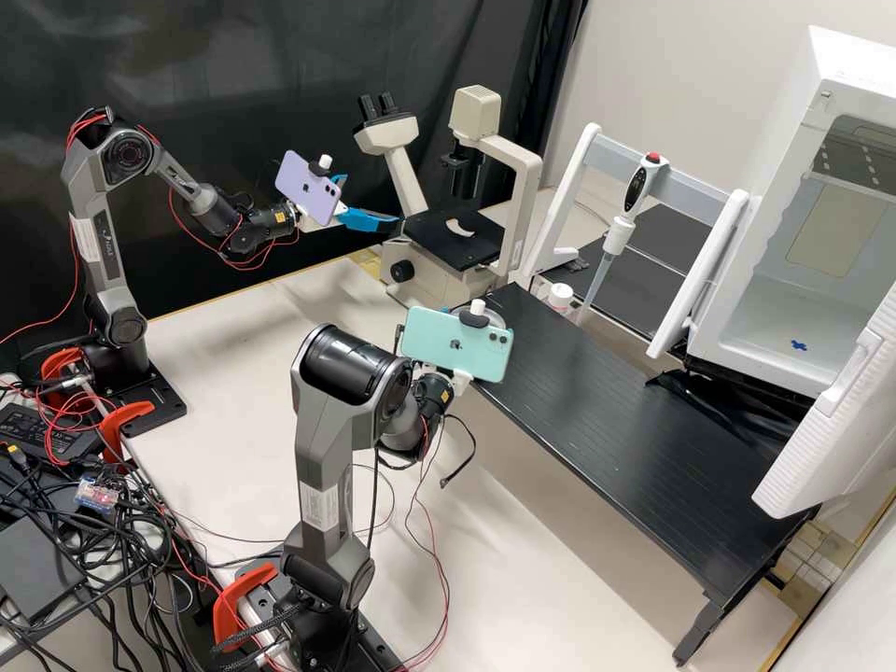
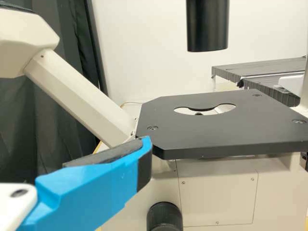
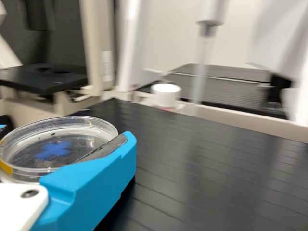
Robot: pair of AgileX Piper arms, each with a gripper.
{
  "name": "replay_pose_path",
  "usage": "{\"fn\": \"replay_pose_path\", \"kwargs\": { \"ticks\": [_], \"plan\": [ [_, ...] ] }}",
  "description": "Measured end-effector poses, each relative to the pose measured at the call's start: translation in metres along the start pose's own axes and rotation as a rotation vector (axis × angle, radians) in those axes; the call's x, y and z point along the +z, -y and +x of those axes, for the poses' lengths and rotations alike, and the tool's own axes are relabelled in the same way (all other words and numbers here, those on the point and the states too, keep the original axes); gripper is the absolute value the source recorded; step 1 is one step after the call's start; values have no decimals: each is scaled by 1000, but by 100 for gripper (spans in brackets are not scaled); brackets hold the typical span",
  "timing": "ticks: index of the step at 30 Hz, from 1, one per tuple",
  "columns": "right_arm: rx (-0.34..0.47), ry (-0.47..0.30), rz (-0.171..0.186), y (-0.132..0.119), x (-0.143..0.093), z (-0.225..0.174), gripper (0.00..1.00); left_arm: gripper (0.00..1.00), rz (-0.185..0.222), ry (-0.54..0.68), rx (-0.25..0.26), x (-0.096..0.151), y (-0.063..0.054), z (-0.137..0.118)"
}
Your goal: Move the petri dish to the incubator
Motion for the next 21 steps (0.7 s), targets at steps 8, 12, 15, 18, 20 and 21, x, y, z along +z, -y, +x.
{"fn": "replay_pose_path", "kwargs": {
  "ticks": [8,12,15,18,20,21],
  "plan": [
    [181,57,25,-51,32,-30,0,100,0,0,0,0,0,0],
    [297,94,31,-83,53,-43,0,100,0,0,0,0,0,0],
    [377,125,39,-108,66,-45,0,100,0,0,0,0,0,0],
    [439,141,28,-132,77,-39,0,100,0,0,0,0,0,0],
    [457,149,16,-144,81,-34,0,100,0,0,0,0,0,0],
    [464,160,10,-153,85,-28,0,100,0,0,0,0,0,0]
  ]
}}
